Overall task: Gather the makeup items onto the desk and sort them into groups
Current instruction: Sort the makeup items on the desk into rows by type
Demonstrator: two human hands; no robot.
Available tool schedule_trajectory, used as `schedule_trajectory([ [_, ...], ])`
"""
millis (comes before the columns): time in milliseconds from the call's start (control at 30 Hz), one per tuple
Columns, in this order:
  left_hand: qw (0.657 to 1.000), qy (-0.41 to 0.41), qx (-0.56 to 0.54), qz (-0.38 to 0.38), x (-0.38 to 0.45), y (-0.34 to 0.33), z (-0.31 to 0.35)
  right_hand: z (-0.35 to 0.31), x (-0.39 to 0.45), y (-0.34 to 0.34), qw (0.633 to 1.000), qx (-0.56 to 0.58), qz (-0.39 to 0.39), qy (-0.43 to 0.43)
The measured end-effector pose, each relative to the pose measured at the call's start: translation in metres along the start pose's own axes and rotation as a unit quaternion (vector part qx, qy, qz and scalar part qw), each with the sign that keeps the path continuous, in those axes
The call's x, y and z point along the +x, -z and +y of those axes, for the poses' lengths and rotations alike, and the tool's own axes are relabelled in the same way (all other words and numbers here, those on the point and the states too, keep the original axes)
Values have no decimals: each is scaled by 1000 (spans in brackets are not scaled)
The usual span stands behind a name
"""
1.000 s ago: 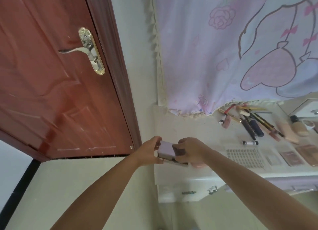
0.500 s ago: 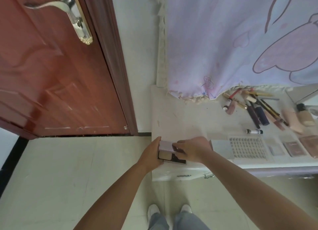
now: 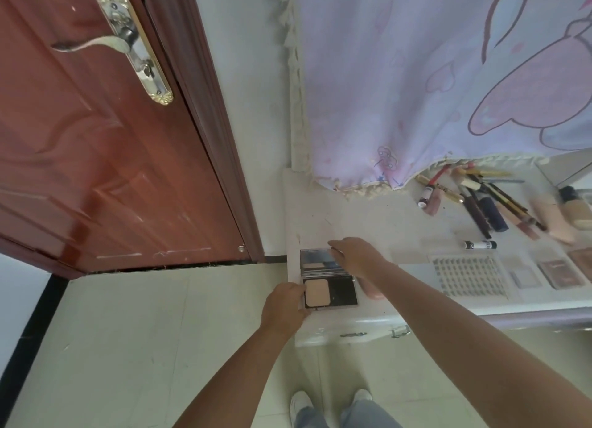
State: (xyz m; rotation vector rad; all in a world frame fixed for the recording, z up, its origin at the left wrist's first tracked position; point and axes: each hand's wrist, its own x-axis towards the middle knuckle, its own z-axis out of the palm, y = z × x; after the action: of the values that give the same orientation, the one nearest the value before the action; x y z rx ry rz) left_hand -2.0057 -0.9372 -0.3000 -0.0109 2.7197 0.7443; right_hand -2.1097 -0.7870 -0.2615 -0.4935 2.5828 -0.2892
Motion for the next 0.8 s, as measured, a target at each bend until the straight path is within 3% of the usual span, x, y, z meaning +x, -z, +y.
schedule_trajectory([
  [300, 999, -16, 30, 11, 1, -3, 0, 3, -13, 5, 1000, 27, -13, 5],
  [433, 999, -39, 29, 25, -1, -1, 1, 16, -31, 13, 997, 70, 41, 11],
  [533, 993, -75, 57, 64, -2, 0, 11, 49, -54, 14, 993, 73, 89, -10],
  [700, 965, -205, 94, 133, 3, -6, 55, 122, -91, 4, 995, -22, 85, -38],
  [800, 965, -212, 97, 121, 10, -21, 88, 132, -95, 0, 987, -20, 152, 45],
])
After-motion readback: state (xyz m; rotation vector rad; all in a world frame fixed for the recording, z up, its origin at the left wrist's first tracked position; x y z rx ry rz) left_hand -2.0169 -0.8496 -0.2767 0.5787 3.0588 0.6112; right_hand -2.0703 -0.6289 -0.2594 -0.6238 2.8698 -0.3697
